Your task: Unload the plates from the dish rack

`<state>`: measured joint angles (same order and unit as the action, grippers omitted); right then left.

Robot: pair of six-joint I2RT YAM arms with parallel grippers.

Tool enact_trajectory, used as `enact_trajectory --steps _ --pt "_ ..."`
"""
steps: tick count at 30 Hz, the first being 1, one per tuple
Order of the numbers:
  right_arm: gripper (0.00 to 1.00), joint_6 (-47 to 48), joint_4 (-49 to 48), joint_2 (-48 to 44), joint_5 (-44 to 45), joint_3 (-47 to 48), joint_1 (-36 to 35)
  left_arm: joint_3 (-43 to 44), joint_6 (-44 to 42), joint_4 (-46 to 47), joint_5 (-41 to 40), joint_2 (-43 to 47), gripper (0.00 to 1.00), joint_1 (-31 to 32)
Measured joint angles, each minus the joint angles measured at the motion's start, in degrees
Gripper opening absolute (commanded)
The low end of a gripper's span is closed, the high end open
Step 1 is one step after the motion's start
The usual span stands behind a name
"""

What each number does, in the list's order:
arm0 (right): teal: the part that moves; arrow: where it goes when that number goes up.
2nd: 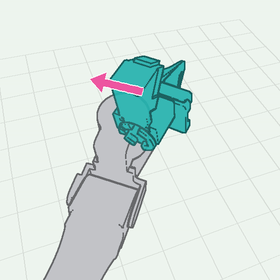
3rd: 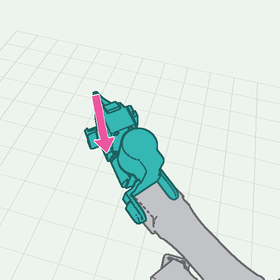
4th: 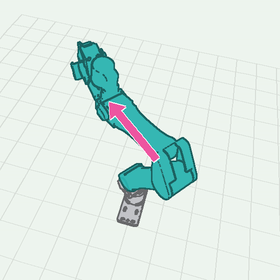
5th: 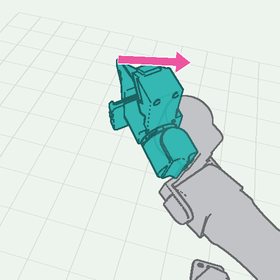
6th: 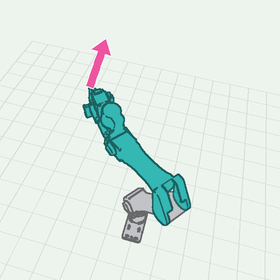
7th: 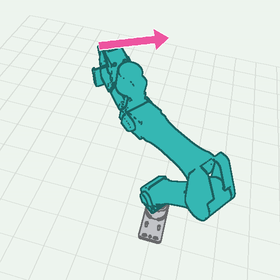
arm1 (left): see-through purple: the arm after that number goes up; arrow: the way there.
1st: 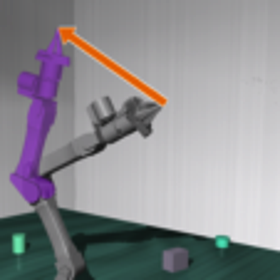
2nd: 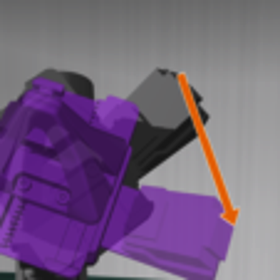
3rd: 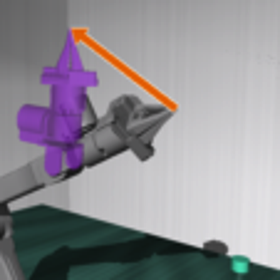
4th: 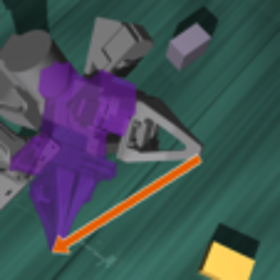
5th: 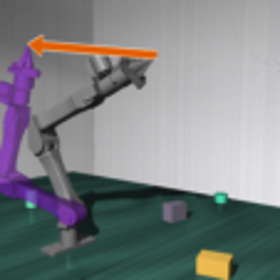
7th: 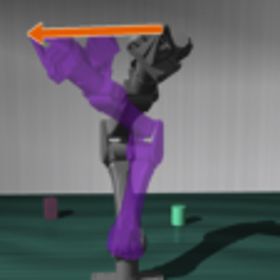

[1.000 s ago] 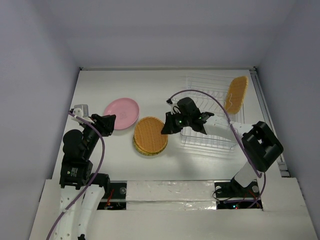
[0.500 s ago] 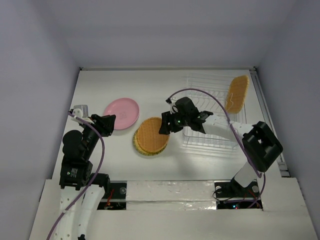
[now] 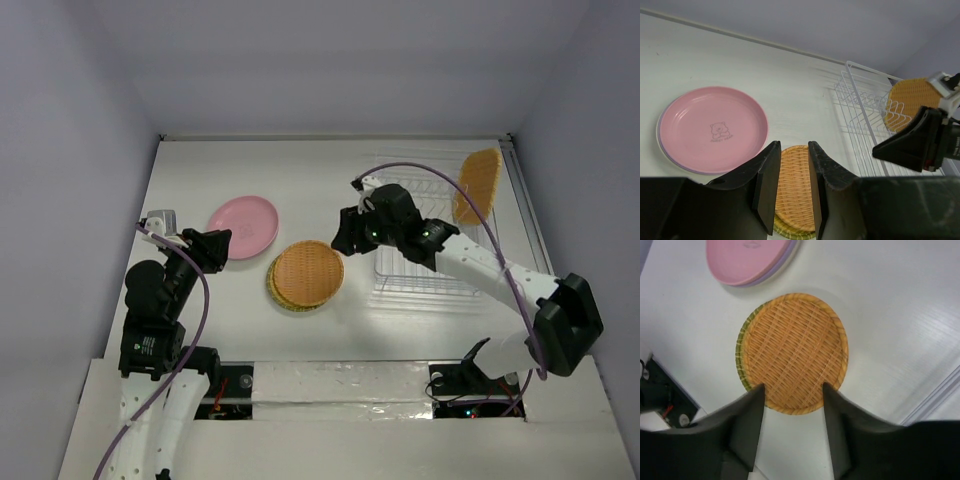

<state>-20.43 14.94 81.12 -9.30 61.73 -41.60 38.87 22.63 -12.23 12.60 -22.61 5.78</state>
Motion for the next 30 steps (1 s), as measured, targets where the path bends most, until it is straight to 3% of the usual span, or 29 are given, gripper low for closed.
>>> enact_trajectory --steps 1,2,8,10,11,12,15,22,30 --pt "0.04 -0.22 -0.04 -1.03 0.15 0.00 0.00 0.00 0.00 0.00 0.00 0.00 0.26 0.00" --pt "0.00 -0.72 -0.07 -2.16 1.60 0.00 0.00 0.00 0.00 0.00 0.00 0.02 0.26 0.00" --pt "0.00 -1.44 0.79 -12.61 15.32 0.11 5.16 0.00 0.00 0.00 0.00 0.59 0.26 0.00" --pt "0.20 -1.60 1.16 -16.59 20.83 0.11 10.38 0.00 0.00 0.00 0.02 0.94 0.26 0.00" --pt "0.44 -1.53 1.27 -18.75 24.00 0.09 13.81 0.00 0.00 -0.02 0.02 1.11 0.26 0.00" --pt "0.54 -1.33 1.22 -20.37 26.08 0.02 16.59 0.00 0.00 0.00 0.00 1.36 0.26 0.00" --pt "0.66 -0.48 0.85 -23.89 32.89 -0.28 26.40 0.00 0.00 0.00 0.00 1.99 0.26 0.17" --pt "0.65 -0.33 0.00 -16.63 38.66 -1.88 36.52 0.00 0.02 -0.07 -0.70 3.28 0.26 2.58" --pt "0.62 -0.76 0.28 -8.41 37.13 -2.34 40.98 0.00 0.02 -0.13 -1.42 5.79 0.28 8.04"
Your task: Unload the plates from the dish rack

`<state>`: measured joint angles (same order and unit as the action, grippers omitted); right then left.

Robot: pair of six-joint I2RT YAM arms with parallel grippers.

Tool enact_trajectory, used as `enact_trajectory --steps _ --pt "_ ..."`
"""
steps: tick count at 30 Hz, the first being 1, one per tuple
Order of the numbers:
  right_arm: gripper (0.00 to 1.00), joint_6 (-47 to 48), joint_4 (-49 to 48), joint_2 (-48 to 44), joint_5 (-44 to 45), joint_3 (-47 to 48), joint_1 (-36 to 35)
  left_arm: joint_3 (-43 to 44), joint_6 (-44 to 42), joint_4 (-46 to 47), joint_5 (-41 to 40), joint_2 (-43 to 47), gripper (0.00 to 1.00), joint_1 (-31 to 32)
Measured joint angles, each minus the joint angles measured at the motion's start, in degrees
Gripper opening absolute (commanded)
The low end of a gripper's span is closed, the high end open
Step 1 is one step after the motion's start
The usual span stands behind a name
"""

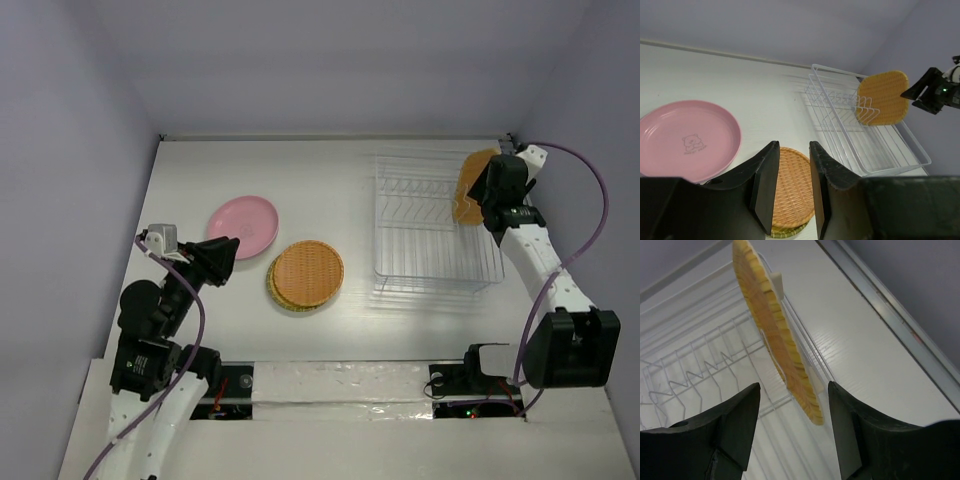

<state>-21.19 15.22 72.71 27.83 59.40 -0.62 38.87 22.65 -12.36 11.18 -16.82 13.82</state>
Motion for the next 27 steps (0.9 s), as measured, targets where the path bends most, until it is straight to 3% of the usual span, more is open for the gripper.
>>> enact_trajectory --steps 8,11,12,17,20,27 --pt "0.60 -0.57 2.62 10.32 -2.80 7.63 1.49 0.00 0.00 -0.35 -1.53 3.50 0.31 3.65" --pt "0.48 0.09 2.80 12.98 -2.62 9.92 2.10 0.00 0.00 -0.50 -2.23 4.68 0.31 4.72" --pt "0.39 0.35 2.80 13.25 -2.54 9.94 2.16 0.00 0.00 -0.55 -2.54 5.03 0.32 5.01" --pt "0.34 2.60 4.22 13.86 -0.94 10.64 2.21 0.00 0.00 -0.83 -3.45 6.14 0.32 5.99" --pt "0.16 5.40 5.25 15.78 0.68 12.35 2.21 0.00 0.00 -0.83 -3.89 6.67 0.32 6.47" --pt "0.00 10.12 5.73 16.41 1.05 13.00 1.84 0.00 0.00 -0.98 -4.37 7.21 0.33 6.71"
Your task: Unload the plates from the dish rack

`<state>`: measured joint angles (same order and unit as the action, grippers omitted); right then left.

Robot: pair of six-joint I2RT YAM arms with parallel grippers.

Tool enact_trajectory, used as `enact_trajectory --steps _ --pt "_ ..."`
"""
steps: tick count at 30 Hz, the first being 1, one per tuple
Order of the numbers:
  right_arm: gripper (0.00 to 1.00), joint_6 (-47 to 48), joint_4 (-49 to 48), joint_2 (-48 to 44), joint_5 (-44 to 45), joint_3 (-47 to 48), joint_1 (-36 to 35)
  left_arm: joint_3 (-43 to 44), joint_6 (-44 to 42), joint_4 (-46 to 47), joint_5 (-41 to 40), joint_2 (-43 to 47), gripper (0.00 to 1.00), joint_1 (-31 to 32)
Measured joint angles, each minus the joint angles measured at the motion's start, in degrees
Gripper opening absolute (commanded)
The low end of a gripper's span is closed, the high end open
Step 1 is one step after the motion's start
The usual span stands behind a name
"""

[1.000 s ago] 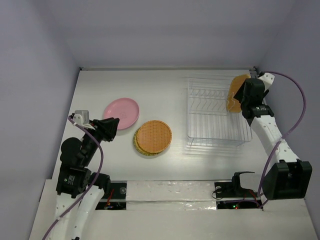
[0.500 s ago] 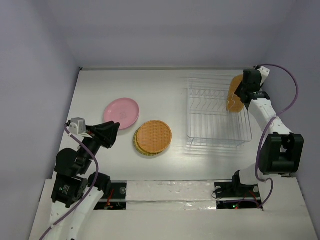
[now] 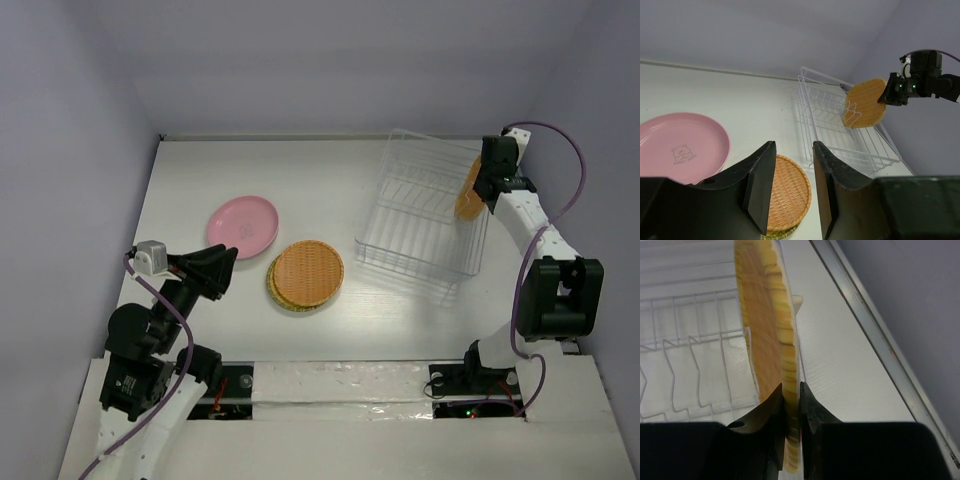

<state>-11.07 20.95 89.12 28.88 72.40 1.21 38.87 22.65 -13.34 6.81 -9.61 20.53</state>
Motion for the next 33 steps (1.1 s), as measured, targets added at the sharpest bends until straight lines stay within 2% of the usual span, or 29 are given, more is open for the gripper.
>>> enact_trajectory --steps 12,20,28,33 --pt "0.00 4.33 1.33 -4.24 -0.44 0.52 0.00 0.00 0.07 -0.22 -0.70 0.00 0.33 0.00" --pt "0.00 7.89 2.10 -5.70 2.54 0.66 -3.98 0.00 0.15 -0.22 -0.85 0.00 0.33 0.00" --pt "0.00 8.28 8.96 -5.70 7.26 8.41 -6.97 0.00 0.17 -0.20 -0.85 -0.09 0.33 0.00" --pt "0.00 10.12 9.18 -5.95 8.50 10.71 -7.30 0.00 0.17 -0.22 -0.85 -0.44 0.33 0.00"
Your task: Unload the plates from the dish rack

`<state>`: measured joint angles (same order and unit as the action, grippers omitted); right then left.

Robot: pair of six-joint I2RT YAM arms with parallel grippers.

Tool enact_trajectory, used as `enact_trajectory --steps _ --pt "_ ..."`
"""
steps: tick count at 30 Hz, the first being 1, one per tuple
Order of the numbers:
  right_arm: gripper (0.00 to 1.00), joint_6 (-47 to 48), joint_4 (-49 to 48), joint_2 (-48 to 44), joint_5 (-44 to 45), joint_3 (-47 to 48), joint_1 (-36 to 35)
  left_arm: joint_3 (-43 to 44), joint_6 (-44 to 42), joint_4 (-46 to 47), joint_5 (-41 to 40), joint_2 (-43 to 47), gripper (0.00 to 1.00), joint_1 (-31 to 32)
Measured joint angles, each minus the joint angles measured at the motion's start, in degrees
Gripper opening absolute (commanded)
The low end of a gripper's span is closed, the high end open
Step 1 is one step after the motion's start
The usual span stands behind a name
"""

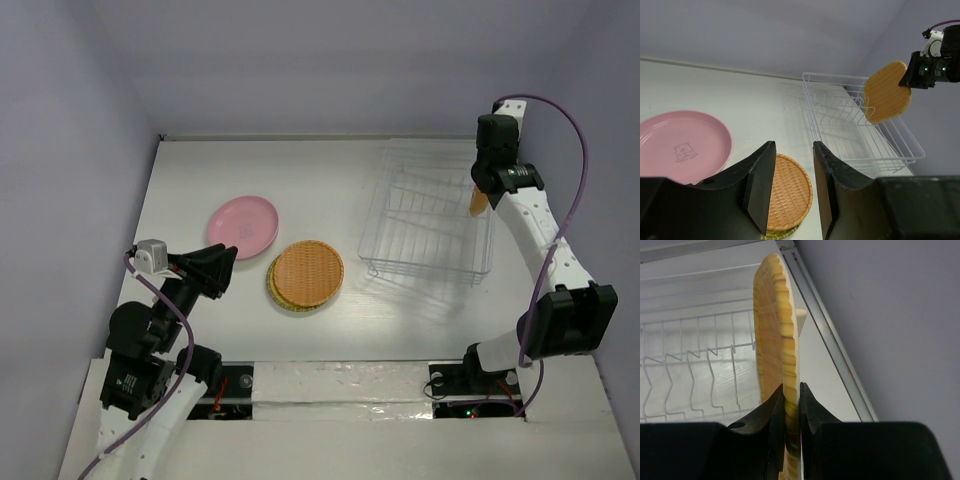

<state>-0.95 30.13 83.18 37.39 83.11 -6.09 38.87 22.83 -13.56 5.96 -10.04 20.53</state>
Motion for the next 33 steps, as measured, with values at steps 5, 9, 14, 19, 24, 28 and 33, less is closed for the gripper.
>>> enact_trajectory --steps 5,9,14,19,24,28,33 --pt "0.00 1.40 -0.35 0.26 -0.52 -1.36 0.04 0.00 0.02 0.00 0.00 -0.02 0.33 0.00" --pt "0.00 3.02 -0.52 3.02 -1.99 -1.40 0.00 0.00 0.02 0.00 0.00 -0.02 0.33 0.00" --pt "0.00 5.49 1.05 11.43 -2.82 3.10 -1.46 0.00 0.02 0.00 0.00 -0.02 0.33 0.00" --pt "0.00 4.85 -2.62 12.74 -1.11 0.35 -2.75 0.00 0.02 0.00 0.00 -0.13 0.33 0.00" --pt "0.00 4.33 -7.74 4.55 1.46 -7.34 -3.32 0.00 0.04 0.02 0.02 -0.68 0.33 0.00" --pt "0.00 5.27 -10.62 -0.61 4.31 -7.52 -3.41 0.00 0.07 0.00 0.04 -0.96 0.33 0.00" --pt "0.00 6.71 -13.46 -2.14 8.09 -6.64 -3.41 0.00 0.09 0.00 0.04 -1.16 0.33 0.00"
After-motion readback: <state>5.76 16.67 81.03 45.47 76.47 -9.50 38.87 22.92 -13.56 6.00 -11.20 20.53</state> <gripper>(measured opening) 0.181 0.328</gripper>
